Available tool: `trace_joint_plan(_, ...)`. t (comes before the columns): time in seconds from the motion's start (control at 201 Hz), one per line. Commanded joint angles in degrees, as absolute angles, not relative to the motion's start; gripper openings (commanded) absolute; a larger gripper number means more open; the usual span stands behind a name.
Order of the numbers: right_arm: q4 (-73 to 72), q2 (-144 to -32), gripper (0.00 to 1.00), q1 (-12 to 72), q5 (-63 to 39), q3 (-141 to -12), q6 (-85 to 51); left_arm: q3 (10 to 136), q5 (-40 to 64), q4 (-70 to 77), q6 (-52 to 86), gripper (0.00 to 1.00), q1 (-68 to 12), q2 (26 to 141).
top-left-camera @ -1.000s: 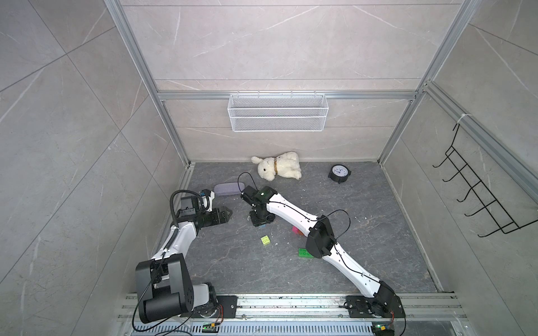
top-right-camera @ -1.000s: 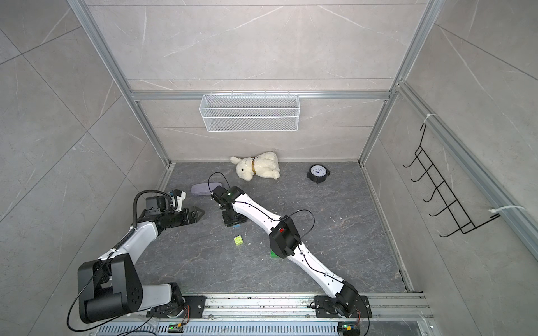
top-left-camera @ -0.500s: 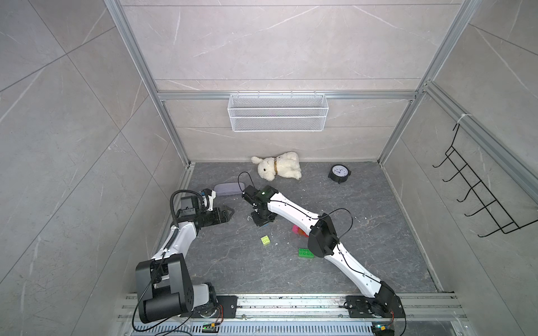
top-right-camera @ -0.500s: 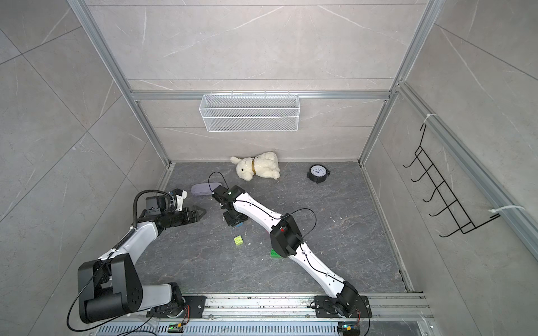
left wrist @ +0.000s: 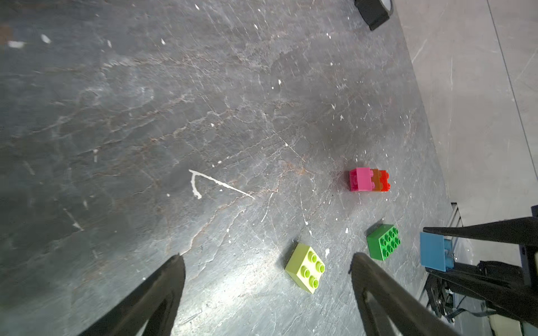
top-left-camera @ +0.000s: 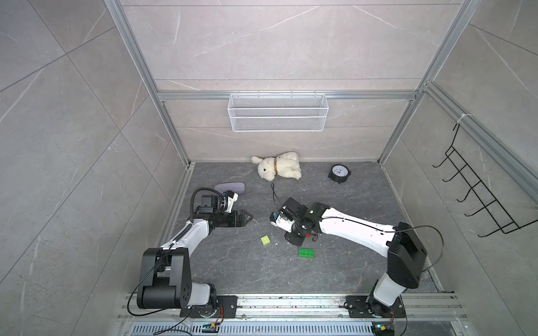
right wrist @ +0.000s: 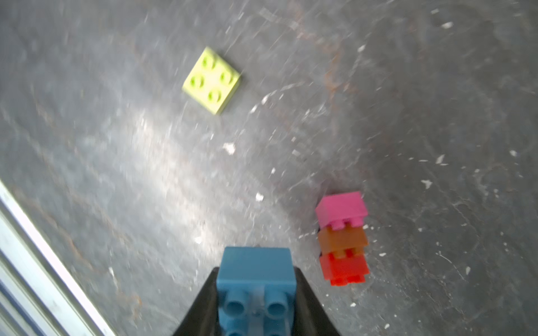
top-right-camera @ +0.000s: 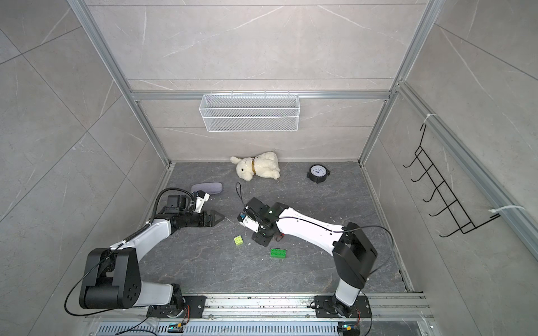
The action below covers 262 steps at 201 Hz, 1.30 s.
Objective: Assemble the letter y with lego
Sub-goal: Assemble the lego brick with the lego brick.
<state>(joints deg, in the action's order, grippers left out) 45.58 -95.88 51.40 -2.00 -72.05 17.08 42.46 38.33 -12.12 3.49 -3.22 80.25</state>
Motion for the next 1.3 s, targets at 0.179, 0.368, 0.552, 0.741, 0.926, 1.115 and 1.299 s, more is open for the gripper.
trace_joint_plan(0.179,46.01,-95.39,0.34,47.8,-9.04,-66.34,34.41,41.95,39.82,-11.48,2.23,0.92,-3.87,80.12)
trace_joint_plan(0.368,46.0,-97.83,0.34,47.28,-11.17,-67.87,36.11,42.08,39.2,-12.13,1.18,0.92,-3.78,79.63)
trace_joint_plan(0.552,47.41,-100.4,0.33,47.28,-12.04,-69.22,37.67,42.27,39.06,-12.31,0.97,0.92,-3.7,79.98)
trace_joint_plan(0.741,47.86,-101.52,0.33,47.23,-10.16,-68.95,38.46,42.53,39.01,-12.48,1.02,0.92,-3.69,80.42)
trace_joint_plan(0.926,46.88,-102.38,0.33,47.23,-9.91,-68.13,38.24,42.63,39.0,-12.58,1.12,0.92,-3.74,80.55)
trace_joint_plan(1.115,46.18,-103.14,0.33,47.28,-9.79,-67.17,38.1,42.59,38.94,-12.57,1.08,0.92,-3.69,80.62)
trace_joint_plan(1.299,45.39,-102.74,0.33,47.22,-8.44,-64.63,38.41,42.71,38.95,-12.57,1.14,0.92,-3.7,80.68)
